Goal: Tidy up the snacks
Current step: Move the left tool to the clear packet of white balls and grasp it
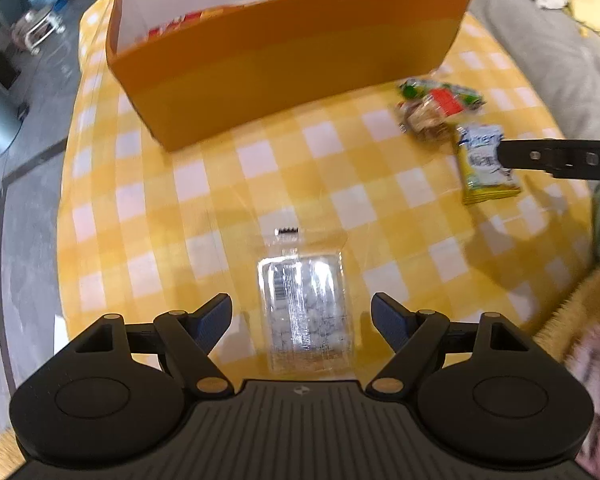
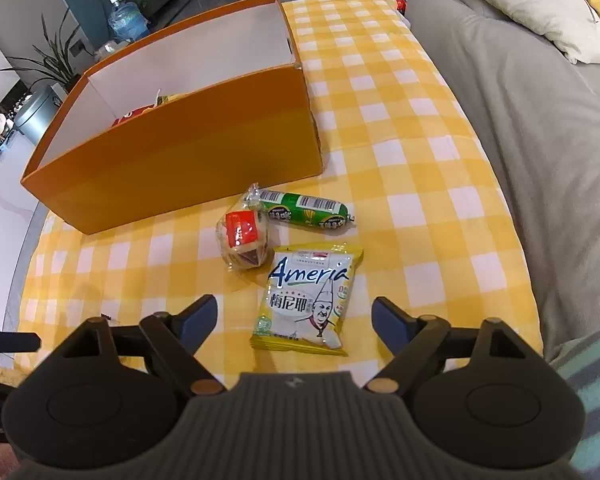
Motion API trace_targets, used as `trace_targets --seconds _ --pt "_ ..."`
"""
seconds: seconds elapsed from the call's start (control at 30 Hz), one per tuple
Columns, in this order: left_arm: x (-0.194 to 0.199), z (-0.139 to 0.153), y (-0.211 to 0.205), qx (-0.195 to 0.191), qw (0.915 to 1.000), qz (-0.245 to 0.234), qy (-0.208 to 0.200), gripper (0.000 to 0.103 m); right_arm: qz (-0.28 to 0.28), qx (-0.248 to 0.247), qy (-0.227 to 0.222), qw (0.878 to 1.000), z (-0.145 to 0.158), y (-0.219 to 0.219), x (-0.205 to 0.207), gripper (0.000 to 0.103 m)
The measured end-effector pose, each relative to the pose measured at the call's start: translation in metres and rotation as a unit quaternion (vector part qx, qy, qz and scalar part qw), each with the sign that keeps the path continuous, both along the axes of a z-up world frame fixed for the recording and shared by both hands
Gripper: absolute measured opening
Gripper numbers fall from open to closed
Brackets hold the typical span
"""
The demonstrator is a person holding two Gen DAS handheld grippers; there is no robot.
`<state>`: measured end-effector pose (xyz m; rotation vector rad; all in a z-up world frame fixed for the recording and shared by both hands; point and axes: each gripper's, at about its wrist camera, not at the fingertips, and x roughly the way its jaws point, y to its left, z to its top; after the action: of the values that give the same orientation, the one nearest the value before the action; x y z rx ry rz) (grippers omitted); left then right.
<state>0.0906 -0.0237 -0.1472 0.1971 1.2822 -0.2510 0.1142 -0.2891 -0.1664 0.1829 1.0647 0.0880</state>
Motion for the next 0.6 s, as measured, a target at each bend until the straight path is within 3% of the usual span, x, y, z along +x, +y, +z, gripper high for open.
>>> trace_targets --seconds 0.27,0.6 --pt "0.0 -0.026 -0.003 0.026 0.9991 0.032 0.003 0.093 0.004 -0.015 0.008 1.0 -0.017 0.004 0.005 0.082" --pt "-0.002 -0.039 0.0 0.007 0.9978 0.064 -0.018 0.094 0.007 -0.044 0.031 0.999 -0.044 0.018 0.02 0.082"
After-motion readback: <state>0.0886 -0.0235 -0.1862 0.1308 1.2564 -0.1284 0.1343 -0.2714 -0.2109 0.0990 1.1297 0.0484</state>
